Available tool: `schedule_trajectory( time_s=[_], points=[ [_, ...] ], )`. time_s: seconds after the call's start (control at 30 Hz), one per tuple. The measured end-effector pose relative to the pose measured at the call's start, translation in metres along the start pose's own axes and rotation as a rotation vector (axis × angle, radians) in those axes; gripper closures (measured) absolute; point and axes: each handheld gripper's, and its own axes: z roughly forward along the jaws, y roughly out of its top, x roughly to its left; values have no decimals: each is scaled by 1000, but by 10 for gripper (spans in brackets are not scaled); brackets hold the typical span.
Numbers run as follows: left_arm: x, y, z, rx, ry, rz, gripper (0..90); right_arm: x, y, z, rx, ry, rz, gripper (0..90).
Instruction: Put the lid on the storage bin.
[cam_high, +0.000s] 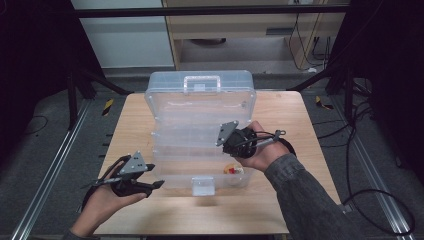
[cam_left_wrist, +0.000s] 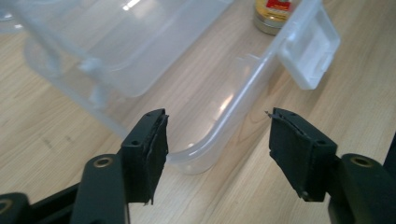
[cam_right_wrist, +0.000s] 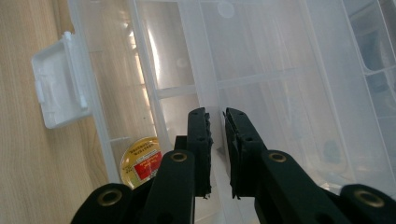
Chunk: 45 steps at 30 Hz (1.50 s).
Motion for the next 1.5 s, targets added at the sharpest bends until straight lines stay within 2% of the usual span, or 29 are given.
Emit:
schedule_trajectory(
  time_s=[0.07, 0.17, 0.2, 0.23, 0.43, 0.5, 0.63, 0.67, 0.8, 1.0, 1.13, 1.2, 1.23, 1.27, 1.5],
  points=[
    [10, -1, -10, -6, 14, -36, 303, 0, -1, 0, -3, 0, 3, 806],
    [17, -1, -15, -10, 26, -57, 265, 0, -1, 0, -2, 0, 1, 806],
    [24, 0, -21, -20, 35, -79, 247, 0, 0, 0, -4, 1, 0, 805],
    [24, 0, -21, -20, 35, -79, 244, 0, 0, 0, -4, 1, 0, 805],
    [43, 3, -34, -45, 63, -117, 271, -1, -1, 0, -3, 4, 1, 805],
    [51, 7, -39, -63, 78, -134, 334, 0, 0, 0, -4, 4, 3, 805],
    [58, 15, -41, -81, 85, -149, 448, -1, 0, 0, -2, 4, 4, 802],
    [61, 22, -42, -91, 91, -150, 473, -1, 0, 0, -4, 3, 8, 801],
    [70, 33, -41, -99, 97, -162, 579, -1, -1, 0, -8, 2, 7, 801],
    [77, 47, -38, -103, 99, -181, 685, 0, -2, 0, -8, 3, 5, 801],
    [82, 61, -33, -111, 101, -193, 816, 0, -2, 0, -10, 3, 6, 801],
    [84, 65, -32, -108, 101, -190, 853, 1, -2, 0, -11, 3, 10, 800],
    [85, 66, -32, -110, 100, -193, 853, 1, -2, 0, -11, 3, 10, 800],
    [87, 70, -30, -120, 97, -206, 890, 0, -2, 0, -11, 5, 5, 800],
    [90, 77, -24, -125, 100, -212, 897, 2, -3, 0, -13, 5, 3, 800]
  ],
)
